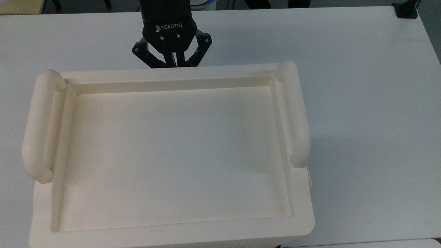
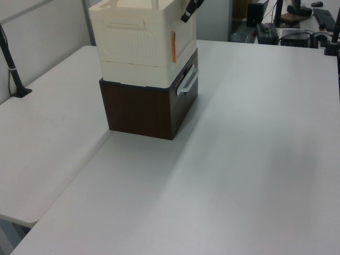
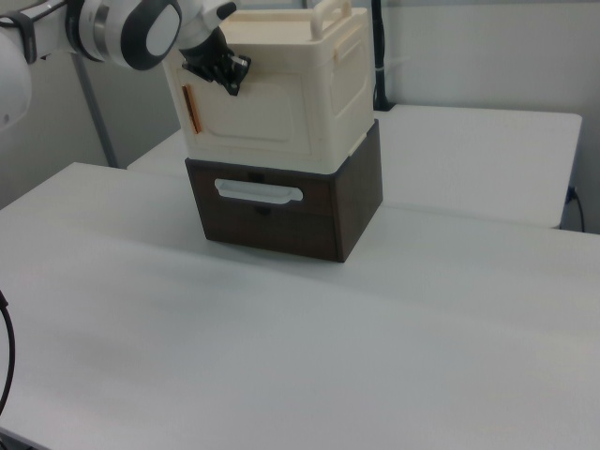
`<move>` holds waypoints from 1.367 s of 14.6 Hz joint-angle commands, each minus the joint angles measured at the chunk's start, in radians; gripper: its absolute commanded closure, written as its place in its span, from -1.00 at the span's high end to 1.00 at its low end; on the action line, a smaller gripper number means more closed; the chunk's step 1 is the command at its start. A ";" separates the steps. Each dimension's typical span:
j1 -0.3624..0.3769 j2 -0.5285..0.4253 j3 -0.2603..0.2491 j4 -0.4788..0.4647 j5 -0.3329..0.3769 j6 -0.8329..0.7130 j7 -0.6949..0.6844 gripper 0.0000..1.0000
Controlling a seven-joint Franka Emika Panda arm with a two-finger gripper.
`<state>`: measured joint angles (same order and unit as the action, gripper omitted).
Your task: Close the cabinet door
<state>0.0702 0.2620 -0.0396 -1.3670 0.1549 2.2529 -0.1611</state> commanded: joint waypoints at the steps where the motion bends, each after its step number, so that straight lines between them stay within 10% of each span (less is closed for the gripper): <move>1: 0.010 -0.030 -0.011 -0.063 -0.009 -0.068 0.005 -1.00; 12: 0.039 -0.136 -0.011 -0.127 -0.213 -0.628 0.098 -0.92; 16: 0.051 -0.176 -0.011 -0.165 -0.230 -0.641 0.149 0.51; 20: 0.048 -0.175 -0.011 -0.165 -0.232 -0.641 0.149 1.00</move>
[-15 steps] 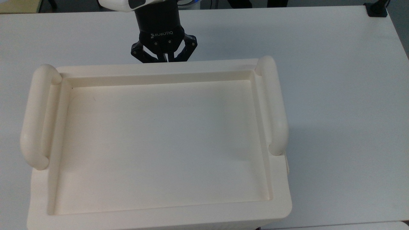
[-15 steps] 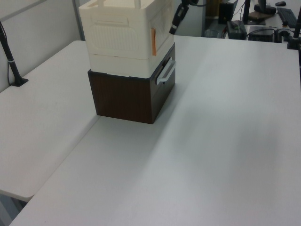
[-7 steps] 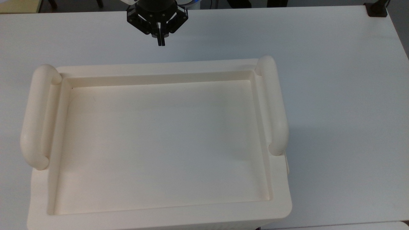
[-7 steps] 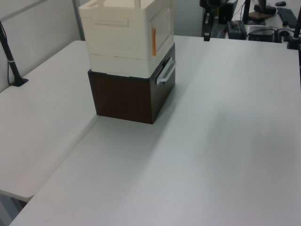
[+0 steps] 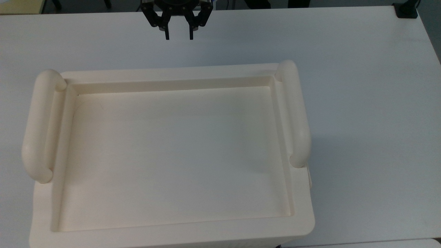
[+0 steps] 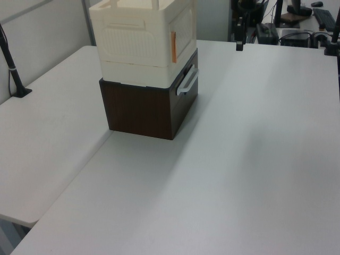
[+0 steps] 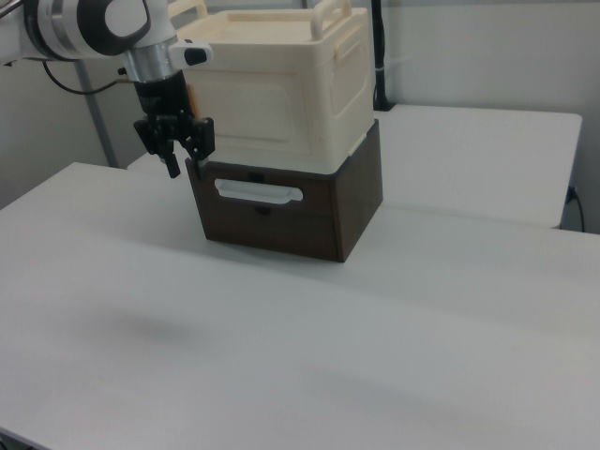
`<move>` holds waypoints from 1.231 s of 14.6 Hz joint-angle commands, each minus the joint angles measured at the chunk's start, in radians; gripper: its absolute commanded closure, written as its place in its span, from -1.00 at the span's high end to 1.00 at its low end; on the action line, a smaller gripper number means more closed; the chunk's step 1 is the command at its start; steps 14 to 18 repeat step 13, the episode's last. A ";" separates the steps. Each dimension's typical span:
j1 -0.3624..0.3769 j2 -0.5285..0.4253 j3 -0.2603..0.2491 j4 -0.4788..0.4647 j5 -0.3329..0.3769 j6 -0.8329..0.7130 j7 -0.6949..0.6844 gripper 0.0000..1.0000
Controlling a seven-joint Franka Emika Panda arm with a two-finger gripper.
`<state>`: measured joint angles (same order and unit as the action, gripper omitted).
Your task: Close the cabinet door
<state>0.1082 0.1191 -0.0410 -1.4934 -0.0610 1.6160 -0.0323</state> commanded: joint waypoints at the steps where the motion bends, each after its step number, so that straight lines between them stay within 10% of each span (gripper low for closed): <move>1: 0.010 -0.032 -0.013 -0.041 -0.016 0.001 0.022 1.00; 18: -0.002 -0.049 -0.017 -0.036 -0.002 -0.010 0.089 1.00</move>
